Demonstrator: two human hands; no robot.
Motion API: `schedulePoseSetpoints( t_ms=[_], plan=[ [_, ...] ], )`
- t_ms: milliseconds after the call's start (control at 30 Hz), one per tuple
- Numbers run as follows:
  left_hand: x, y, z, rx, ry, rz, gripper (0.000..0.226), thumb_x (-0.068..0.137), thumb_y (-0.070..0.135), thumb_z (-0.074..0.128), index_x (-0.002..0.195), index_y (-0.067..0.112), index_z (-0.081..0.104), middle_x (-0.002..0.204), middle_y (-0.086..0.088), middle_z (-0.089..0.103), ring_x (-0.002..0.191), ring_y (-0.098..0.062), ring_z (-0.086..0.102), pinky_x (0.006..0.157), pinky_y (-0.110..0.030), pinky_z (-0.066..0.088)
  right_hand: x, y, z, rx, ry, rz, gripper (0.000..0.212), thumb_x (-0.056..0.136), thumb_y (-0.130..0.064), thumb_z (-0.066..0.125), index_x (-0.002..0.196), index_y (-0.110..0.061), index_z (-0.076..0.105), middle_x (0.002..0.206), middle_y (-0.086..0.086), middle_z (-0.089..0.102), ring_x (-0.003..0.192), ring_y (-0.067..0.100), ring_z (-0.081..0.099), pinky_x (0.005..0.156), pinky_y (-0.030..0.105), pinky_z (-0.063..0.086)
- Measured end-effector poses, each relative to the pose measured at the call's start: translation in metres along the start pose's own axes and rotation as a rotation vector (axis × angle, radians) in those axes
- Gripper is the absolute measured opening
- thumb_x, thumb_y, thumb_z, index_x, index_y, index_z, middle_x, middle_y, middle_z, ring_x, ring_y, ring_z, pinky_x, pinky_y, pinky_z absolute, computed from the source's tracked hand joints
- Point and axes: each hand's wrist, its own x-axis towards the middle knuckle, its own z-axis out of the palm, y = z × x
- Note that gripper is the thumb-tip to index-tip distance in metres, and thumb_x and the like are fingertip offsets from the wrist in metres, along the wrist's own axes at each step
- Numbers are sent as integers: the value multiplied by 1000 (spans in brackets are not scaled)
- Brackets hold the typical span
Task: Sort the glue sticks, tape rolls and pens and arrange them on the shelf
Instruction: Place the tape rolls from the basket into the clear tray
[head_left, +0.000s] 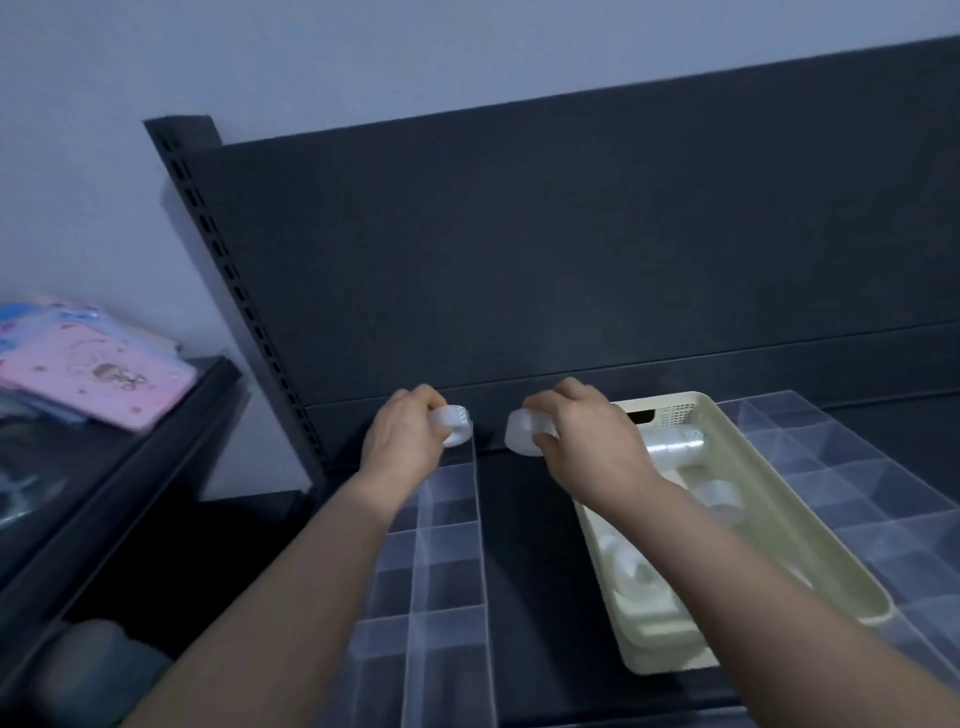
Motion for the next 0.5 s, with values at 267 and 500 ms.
schedulePoseSetpoints(
  t_ms=[267,500],
  plan=[
    [40,-26,29,302,-160,109,21,89,17,58,105,27,67,108,2,61,106,-20,50,83,-33,46,24,-10,27,-50,-77,43,39,92,-21,54,131,-28,53,119,-3,53,111,21,46,88,33,42],
    [44,-38,35,272,-153,174,24,90,21,59,114,22,64,108,0,67,106,-21,52,84,-35,49,41,-27,41,-53,-131,55,36,91,-19,54,126,-26,56,116,-1,53,111,23,48,84,33,44]
  ],
)
